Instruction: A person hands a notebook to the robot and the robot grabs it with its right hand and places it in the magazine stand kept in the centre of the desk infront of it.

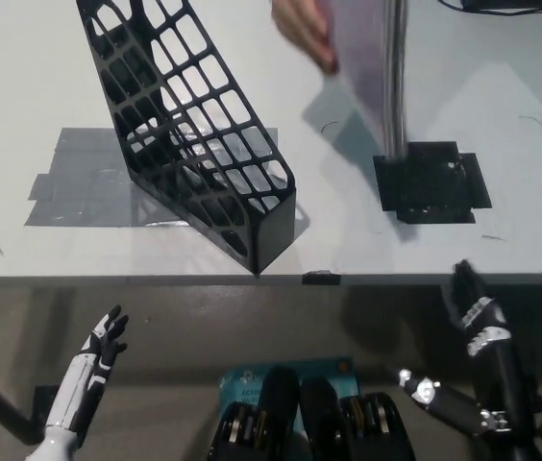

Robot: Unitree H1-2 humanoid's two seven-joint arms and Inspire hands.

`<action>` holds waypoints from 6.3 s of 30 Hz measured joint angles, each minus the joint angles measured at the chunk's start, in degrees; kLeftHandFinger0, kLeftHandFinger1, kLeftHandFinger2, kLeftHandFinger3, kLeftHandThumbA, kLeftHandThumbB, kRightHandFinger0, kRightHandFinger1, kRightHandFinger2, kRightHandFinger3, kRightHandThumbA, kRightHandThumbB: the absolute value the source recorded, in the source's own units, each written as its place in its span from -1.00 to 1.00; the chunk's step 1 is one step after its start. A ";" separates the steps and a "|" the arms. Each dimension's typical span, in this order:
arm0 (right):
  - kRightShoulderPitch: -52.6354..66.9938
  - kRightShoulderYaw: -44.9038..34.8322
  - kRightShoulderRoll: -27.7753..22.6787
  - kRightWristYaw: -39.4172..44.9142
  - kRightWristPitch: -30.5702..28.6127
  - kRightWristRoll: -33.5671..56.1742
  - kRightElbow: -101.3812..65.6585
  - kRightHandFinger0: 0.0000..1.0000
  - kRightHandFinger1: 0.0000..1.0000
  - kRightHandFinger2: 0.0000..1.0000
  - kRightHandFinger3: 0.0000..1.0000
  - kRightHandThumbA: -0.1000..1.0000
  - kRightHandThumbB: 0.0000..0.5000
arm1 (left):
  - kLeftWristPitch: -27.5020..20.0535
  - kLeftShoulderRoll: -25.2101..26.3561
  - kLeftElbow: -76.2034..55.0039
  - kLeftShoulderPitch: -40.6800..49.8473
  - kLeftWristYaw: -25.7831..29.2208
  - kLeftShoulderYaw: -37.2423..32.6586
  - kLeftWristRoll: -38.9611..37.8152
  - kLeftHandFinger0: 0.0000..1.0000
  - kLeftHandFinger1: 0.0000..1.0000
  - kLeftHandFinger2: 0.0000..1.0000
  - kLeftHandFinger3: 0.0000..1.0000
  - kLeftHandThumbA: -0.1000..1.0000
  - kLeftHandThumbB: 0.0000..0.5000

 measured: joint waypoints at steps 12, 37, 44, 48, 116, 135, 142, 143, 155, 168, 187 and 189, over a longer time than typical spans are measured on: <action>-8.43 -4.21 2.17 -3.79 -1.48 -5.84 -6.27 1.00 1.00 1.00 1.00 1.00 -0.03 | -0.96 0.18 -0.06 0.03 0.00 0.13 0.36 0.94 1.00 1.00 1.00 1.00 1.00; -25.76 -4.97 3.82 -5.81 5.75 -7.69 1.48 1.00 1.00 1.00 1.00 1.00 0.27 | -1.03 0.39 -0.20 -1.63 -0.12 0.48 0.81 0.96 1.00 1.00 1.00 1.00 1.00; -24.70 -4.06 4.17 -5.83 5.75 -8.62 1.40 1.00 1.00 1.00 1.00 1.00 0.24 | -1.04 0.49 -0.22 -1.64 -0.12 0.48 0.94 0.94 1.00 1.00 1.00 1.00 1.00; -22.87 -3.96 4.14 -5.82 5.69 -8.62 0.69 1.00 1.00 1.00 1.00 1.00 0.09 | -1.03 0.65 -0.23 -1.83 -0.12 0.48 0.95 0.92 1.00 1.00 1.00 1.00 1.00; -38.83 -2.47 -3.05 2.52 25.49 2.33 8.81 -1.00 -1.00 -1.00 -1.00 1.00 -0.70 | -1.01 1.79 -0.43 -4.20 -1.68 0.52 0.89 0.96 1.00 1.00 1.00 1.00 1.00; -38.83 -9.67 3.39 2.57 32.80 13.17 6.03 -1.00 -1.00 -1.00 -1.00 1.00 -0.63 | -1.03 1.86 -0.42 -4.66 -1.95 0.54 0.91 1.00 1.00 1.00 1.00 1.00 1.00; -38.93 -13.34 5.65 1.67 36.68 18.23 2.65 -1.00 -1.00 -1.00 -1.00 1.00 -0.70 | -1.01 1.85 -0.39 -4.85 -2.02 0.53 0.96 0.93 1.00 1.00 1.00 1.00 1.00; -39.12 -14.19 6.09 1.38 37.41 19.19 1.41 -1.00 -1.00 -1.00 -1.00 1.00 -0.69 | -1.01 1.85 -0.36 -4.87 -2.02 0.54 0.96 0.94 1.00 1.00 1.00 1.00 1.00; -45.45 -17.48 7.19 -2.35 40.15 26.08 -7.17 -1.00 -1.00 -1.00 -1.00 1.00 -0.61 | -0.99 1.85 -0.26 -5.21 -2.07 0.59 0.87 0.95 1.00 1.00 1.00 1.00 1.00; -48.29 -17.76 6.37 -5.48 40.66 27.38 -7.72 -1.00 -1.00 -1.00 -1.00 1.00 -0.76 | -1.01 1.86 -0.15 -5.26 -2.06 0.64 0.81 0.99 1.00 1.00 1.00 1.00 1.00; -51.68 -11.60 10.98 -9.85 38.45 20.16 3.22 -1.00 -1.00 -1.00 -1.00 0.95 -0.97 | -1.00 1.86 -0.15 -5.42 -2.08 0.64 0.88 1.00 1.00 1.00 1.00 1.00 1.00; -51.67 -11.17 11.53 -10.20 37.75 19.30 3.95 -1.00 -1.00 -1.00 -1.00 0.94 -1.00 | -1.00 1.86 -0.15 -5.42 -2.09 0.62 0.90 1.00 1.00 1.00 1.00 1.00 1.00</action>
